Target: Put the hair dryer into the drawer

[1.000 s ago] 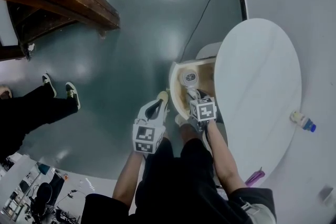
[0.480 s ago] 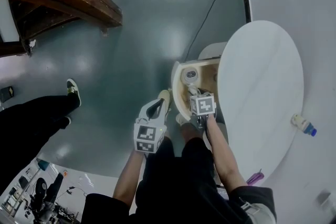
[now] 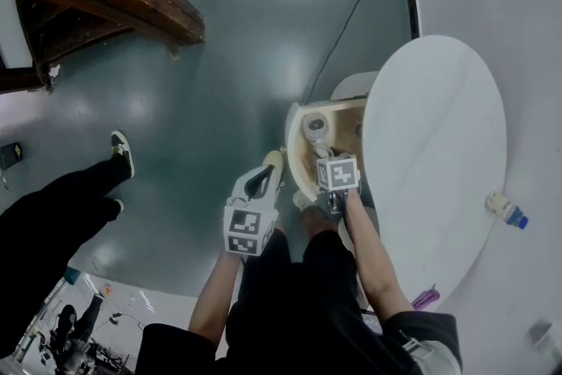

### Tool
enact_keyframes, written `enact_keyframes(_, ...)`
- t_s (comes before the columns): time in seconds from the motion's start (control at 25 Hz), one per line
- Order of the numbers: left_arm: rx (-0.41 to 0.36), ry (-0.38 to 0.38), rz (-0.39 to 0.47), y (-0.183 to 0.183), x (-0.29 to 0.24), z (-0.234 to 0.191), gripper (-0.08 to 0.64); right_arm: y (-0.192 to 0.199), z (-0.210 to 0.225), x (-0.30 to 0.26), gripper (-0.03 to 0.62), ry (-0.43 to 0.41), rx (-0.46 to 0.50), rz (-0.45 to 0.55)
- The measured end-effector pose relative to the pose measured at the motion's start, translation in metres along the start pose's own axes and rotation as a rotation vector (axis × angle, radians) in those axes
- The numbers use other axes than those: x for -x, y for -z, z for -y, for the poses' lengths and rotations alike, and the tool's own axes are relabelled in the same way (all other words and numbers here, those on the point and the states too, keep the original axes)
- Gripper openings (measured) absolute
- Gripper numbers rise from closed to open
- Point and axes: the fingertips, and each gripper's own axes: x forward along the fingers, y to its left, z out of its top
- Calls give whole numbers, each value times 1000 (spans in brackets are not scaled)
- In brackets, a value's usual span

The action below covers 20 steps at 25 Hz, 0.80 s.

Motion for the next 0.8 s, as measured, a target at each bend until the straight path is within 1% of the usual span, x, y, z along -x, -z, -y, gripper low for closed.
enact_keyframes(0.32, -3, 0, -5, 1, 3, 5, 8, 0, 2, 10, 229, 4, 6, -1)
enact_keyframes(0.8, -34, 2, 33, -11, 20, 21, 8, -10, -8, 46, 229, 0, 26, 89)
